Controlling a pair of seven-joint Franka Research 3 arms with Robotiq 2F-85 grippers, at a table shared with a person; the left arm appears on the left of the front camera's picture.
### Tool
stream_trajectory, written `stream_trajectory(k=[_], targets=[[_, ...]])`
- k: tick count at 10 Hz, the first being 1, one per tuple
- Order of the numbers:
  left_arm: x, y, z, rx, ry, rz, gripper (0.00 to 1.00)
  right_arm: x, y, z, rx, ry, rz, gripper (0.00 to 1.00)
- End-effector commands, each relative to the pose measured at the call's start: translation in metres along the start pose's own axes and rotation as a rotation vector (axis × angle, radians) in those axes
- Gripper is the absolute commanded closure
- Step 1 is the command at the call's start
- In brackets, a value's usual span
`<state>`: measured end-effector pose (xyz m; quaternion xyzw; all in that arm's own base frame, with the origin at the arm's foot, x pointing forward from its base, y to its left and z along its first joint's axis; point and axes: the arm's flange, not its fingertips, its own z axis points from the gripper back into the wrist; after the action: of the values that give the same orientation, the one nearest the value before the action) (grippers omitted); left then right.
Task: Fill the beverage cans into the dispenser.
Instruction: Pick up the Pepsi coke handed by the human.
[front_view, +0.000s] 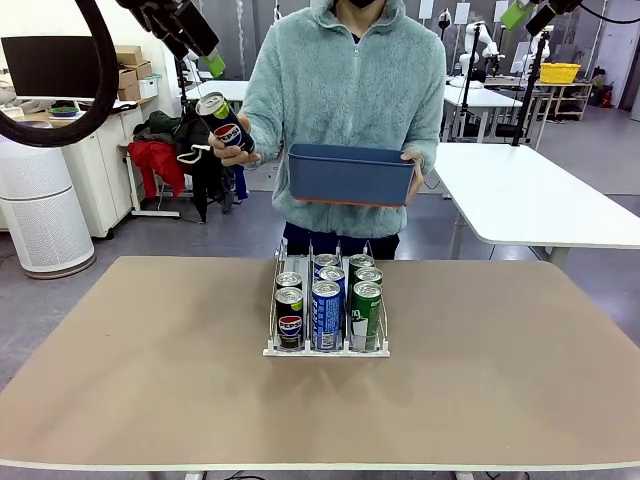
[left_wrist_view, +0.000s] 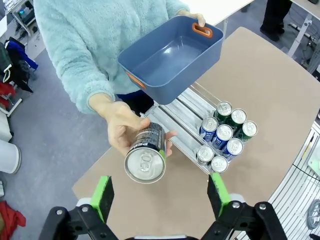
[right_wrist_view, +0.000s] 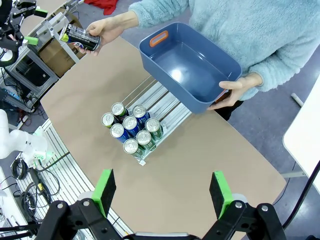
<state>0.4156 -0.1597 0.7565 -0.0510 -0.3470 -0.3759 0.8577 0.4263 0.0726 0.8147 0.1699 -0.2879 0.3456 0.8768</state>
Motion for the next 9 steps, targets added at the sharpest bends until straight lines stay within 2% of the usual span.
stream_trajectory(k=[1,7,9], targets=[[-0.011,0.003,-0.011,-0.046,-0.014,0.026,0.0,-0.002,0.002,0.0,0.008,-0.002,0.004,0.0],[-0.029,-0.003,-0.047,-0.067,0.028,0.064,0.0,-0.002,0.002,0.0,0.008,-0.002,0.004,0.0],[-0.019,-0.001,-0.038,-0.06,0.036,0.051,0.0,-0.002,0.002,0.0,0.008,-0.002,0.004,0.0]])
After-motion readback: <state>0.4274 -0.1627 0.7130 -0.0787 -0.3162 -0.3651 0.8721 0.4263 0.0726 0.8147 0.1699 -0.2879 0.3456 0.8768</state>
